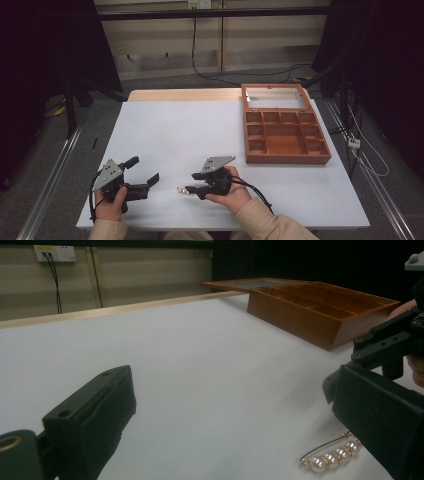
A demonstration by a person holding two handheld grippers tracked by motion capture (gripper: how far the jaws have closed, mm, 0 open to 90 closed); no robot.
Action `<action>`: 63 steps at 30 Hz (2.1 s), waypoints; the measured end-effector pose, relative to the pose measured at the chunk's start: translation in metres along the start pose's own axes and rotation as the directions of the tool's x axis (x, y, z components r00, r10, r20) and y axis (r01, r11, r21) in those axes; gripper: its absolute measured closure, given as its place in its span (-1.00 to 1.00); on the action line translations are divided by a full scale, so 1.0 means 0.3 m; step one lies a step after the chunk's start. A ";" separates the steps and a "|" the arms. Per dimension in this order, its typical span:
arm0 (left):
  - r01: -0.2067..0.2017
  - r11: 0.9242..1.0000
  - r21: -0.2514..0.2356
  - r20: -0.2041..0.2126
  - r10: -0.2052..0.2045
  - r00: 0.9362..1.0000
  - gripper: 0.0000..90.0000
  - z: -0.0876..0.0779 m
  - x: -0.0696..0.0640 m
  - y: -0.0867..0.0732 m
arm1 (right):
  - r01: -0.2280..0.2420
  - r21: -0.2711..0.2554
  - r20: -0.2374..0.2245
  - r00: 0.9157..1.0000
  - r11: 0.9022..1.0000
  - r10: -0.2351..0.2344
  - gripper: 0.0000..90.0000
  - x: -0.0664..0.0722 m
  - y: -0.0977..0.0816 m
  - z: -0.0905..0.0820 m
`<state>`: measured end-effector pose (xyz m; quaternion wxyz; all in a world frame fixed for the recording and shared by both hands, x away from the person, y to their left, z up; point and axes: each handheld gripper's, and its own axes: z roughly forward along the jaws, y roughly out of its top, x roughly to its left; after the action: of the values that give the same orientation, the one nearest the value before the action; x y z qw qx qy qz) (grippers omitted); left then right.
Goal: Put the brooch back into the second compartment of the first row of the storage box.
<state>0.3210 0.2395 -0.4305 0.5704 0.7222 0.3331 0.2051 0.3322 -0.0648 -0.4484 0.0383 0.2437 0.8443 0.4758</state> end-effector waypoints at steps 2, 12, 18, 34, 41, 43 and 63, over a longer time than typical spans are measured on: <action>0.000 1.000 0.000 0.001 0.000 1.000 -0.92 0.000 0.000 0.000 | 0.006 0.017 -0.010 1.000 1.000 -0.005 0.31 -0.001 -0.003 0.010; 0.001 1.000 0.001 0.003 -0.001 1.000 -0.92 -0.001 0.002 0.000 | 0.034 0.104 -0.039 0.999 0.994 -0.031 0.51 0.010 -0.017 0.061; 0.007 1.000 0.002 0.002 -0.007 1.000 -0.92 0.001 0.002 -0.001 | 0.061 0.128 -0.030 0.998 0.990 -0.058 0.61 0.017 -0.012 0.073; 0.002 1.000 0.002 0.002 -0.002 1.000 -0.92 -0.001 0.004 0.000 | 0.010 0.100 -0.029 1.000 0.995 -0.007 0.79 -0.018 0.000 0.034; 0.004 1.000 0.004 0.004 -0.004 1.000 -0.92 0.001 0.002 -0.001 | -0.004 0.087 -0.023 1.000 0.996 0.006 0.79 -0.041 0.009 -0.007; 0.005 1.000 0.004 0.007 -0.005 1.000 -0.92 0.002 0.002 -0.001 | -0.007 0.080 -0.020 1.000 0.997 0.009 0.79 -0.048 0.011 -0.019; 0.003 1.000 0.007 0.007 -0.003 1.000 -0.92 0.004 0.003 -0.002 | -0.047 0.049 0.011 0.999 0.998 0.046 0.79 -0.120 0.021 -0.153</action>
<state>0.3224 0.2394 -0.4314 0.5693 0.7244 0.3329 0.2008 0.3526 -0.1142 -0.4242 0.0254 0.2664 0.8496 0.4545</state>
